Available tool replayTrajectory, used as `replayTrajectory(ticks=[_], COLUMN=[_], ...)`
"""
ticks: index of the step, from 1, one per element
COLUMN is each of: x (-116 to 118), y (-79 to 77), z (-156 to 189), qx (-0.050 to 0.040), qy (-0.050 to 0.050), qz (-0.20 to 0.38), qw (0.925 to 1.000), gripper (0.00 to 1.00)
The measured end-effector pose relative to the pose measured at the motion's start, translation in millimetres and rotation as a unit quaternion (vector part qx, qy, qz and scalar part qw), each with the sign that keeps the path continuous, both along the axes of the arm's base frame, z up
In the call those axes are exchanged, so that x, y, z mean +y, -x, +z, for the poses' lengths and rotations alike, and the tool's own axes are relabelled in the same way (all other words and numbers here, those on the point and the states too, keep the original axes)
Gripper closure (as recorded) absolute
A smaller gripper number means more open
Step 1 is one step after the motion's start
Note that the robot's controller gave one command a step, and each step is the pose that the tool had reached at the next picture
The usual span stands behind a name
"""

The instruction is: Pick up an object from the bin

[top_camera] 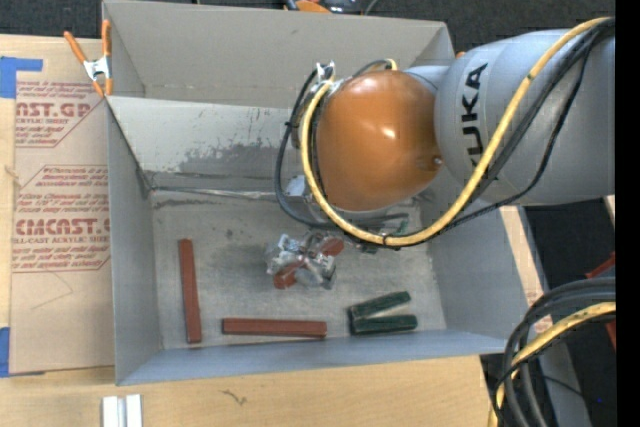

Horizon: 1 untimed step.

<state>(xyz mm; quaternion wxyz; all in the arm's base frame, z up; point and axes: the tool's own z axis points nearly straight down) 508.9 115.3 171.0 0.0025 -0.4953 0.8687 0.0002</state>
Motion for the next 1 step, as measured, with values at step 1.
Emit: replayTrajectory(ticks=[1], x=[-0.6], y=[-5.8], z=[58.4], qx=[-0.0018], qy=[0.000], qz=[0.006], qw=[1.0000], gripper=[1.00])
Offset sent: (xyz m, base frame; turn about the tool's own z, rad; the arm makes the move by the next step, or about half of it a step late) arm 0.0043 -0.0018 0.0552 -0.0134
